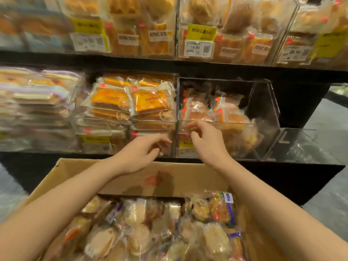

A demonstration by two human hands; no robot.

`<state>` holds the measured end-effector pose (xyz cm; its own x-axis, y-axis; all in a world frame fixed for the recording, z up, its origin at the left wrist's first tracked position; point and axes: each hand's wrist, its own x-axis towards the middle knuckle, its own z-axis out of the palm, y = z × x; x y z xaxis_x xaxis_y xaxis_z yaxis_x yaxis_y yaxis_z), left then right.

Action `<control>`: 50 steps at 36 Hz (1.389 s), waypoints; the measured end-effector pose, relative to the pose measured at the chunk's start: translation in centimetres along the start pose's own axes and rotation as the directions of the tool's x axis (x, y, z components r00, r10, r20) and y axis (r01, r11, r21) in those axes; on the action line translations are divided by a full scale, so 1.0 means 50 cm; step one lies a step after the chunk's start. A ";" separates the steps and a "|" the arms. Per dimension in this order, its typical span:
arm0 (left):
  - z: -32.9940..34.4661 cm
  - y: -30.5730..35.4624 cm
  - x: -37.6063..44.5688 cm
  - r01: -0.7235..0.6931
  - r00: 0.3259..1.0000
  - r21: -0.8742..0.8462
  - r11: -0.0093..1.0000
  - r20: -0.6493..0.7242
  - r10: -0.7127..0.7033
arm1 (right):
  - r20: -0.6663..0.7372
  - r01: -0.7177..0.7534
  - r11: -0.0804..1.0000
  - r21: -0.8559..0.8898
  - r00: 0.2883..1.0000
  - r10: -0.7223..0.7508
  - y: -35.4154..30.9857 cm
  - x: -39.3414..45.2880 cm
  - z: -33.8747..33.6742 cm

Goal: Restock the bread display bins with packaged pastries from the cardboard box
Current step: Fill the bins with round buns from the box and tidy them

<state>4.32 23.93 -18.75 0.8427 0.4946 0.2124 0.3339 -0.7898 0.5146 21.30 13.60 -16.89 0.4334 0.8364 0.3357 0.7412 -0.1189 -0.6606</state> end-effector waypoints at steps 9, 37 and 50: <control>0.001 -0.166 -0.190 0.271 0.833 0.253 0.929 0.421 -0.358 | 0.401 0.002 1.000 -0.006 0.916 0.000 -0.068 -0.034 0.150; 0.108 -0.481 -0.325 0.383 0.898 0.514 0.768 -0.011 -0.441 | 0.780 0.065 0.966 -0.252 0.605 0.163 -0.005 -0.073 0.552; 0.063 -0.392 -0.315 -0.120 0.992 0.228 0.966 -0.019 0.128 | 0.914 -0.671 0.740 0.040 0.324 0.244 -0.004 -0.071 0.555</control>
<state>-14.17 30.46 -34.79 0.8703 0.3966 0.2920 0.3180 -0.9052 0.2819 5.38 25.51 -36.60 -0.1471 0.7309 -0.6664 0.2370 -0.6281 -0.7412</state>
